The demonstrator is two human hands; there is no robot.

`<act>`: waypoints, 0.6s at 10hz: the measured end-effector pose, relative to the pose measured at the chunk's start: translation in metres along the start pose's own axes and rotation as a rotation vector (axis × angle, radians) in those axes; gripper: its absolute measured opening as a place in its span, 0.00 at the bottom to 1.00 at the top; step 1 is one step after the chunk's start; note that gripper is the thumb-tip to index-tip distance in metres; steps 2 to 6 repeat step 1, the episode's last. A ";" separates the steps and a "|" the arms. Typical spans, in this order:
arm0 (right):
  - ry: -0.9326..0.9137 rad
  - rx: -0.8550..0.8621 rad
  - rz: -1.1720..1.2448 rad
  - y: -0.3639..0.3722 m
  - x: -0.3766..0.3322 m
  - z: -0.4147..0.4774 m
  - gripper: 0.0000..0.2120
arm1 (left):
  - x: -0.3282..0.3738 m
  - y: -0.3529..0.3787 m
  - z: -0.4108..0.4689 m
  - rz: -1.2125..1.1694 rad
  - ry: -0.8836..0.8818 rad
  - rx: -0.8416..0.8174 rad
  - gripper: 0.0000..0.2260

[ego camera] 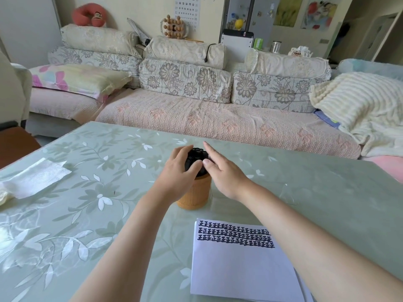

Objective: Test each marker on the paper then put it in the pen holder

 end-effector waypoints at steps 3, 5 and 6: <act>-0.022 0.117 0.098 -0.021 -0.002 -0.014 0.25 | 0.005 -0.012 -0.001 0.057 0.008 0.023 0.27; -0.022 0.117 0.098 -0.021 -0.002 -0.014 0.25 | 0.005 -0.012 -0.001 0.057 0.008 0.023 0.27; -0.022 0.117 0.098 -0.021 -0.002 -0.014 0.25 | 0.005 -0.012 -0.001 0.057 0.008 0.023 0.27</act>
Point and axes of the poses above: each hand's wrist, its own z-axis towards the middle knuckle, its own y-axis out of the palm, x = y × z, the point moved 3 cm from there along z, towards the middle knuckle, and after that the axes turned 15 degrees about y, right-handed, at the moved point
